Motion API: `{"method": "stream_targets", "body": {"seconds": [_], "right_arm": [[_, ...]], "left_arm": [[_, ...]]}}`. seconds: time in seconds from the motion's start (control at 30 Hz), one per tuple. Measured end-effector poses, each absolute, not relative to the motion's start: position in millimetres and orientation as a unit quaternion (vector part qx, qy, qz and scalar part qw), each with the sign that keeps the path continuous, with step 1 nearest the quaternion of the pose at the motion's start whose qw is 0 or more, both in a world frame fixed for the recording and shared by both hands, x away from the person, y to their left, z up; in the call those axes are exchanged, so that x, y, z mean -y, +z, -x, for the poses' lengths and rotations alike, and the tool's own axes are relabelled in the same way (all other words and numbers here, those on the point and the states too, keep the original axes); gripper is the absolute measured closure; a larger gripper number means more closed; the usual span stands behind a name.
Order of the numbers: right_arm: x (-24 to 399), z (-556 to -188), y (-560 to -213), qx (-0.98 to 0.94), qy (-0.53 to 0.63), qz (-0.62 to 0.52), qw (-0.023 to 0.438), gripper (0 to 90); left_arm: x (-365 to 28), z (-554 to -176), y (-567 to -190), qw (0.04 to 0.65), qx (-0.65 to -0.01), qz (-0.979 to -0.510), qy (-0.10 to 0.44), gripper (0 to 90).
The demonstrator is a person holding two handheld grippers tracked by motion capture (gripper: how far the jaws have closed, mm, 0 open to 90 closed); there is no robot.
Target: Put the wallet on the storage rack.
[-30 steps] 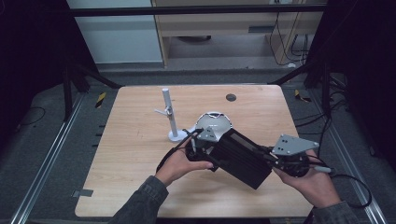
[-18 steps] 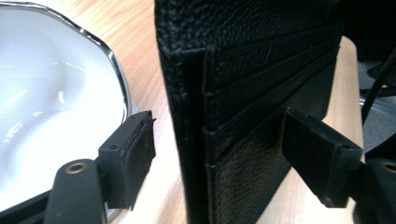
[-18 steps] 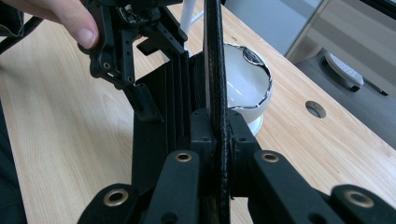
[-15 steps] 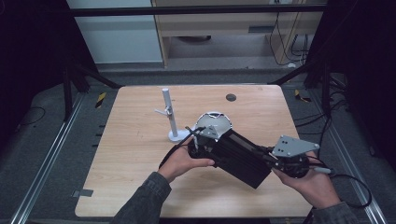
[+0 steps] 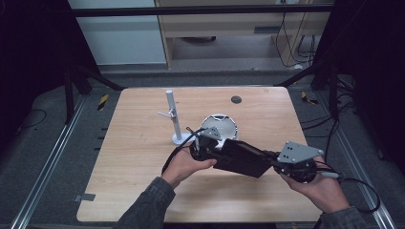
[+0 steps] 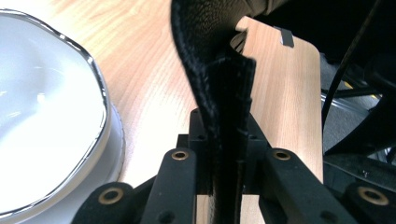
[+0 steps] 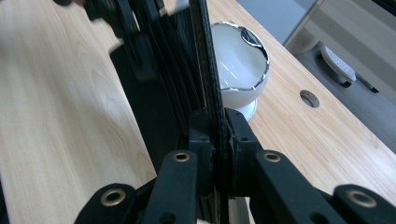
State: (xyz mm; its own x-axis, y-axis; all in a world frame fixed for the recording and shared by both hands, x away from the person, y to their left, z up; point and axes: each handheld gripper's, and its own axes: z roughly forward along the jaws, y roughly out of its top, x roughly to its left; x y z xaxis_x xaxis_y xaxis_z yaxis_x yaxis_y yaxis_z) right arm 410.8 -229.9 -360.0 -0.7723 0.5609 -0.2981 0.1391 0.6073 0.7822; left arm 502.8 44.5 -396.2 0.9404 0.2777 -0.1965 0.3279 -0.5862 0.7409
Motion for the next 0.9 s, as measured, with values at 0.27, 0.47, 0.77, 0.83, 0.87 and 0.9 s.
{"method": "stream_targets", "body": {"seconds": [0.27, 0.47, 0.77, 0.83, 0.87, 0.9], "right_arm": [[234, -412, -370, -0.849, 0.4, -0.222, 0.266, 70.9], [230, -410, -391, -0.852, 0.397, -0.251, 0.232, 36.0], [241, -413, -432, -0.809, 0.446, -0.318, 0.214, 21.0], [245, -417, -440, -0.788, 0.462, -0.348, 0.212, 19.5], [246, -419, -445, -0.777, 0.466, -0.363, 0.216, 18.3], [247, -421, -451, -0.764, 0.47, -0.38, 0.224, 17.8]], "left_arm": [[-42, -497, -360, 0.416, -0.18, -0.891, -0.003, 80.7], [-37, -502, -323, 0.407, -0.174, -0.896, 0.028, 80.8], [-44, -505, -290, 0.386, -0.178, -0.903, 0.06, 80.7], [-47, -504, -283, 0.38, -0.18, -0.905, 0.065, 80.6], [-48, -503, -280, 0.375, -0.181, -0.907, 0.067, 80.6], [-50, -502, -277, 0.374, -0.182, -0.907, 0.07, 80.6]]}}
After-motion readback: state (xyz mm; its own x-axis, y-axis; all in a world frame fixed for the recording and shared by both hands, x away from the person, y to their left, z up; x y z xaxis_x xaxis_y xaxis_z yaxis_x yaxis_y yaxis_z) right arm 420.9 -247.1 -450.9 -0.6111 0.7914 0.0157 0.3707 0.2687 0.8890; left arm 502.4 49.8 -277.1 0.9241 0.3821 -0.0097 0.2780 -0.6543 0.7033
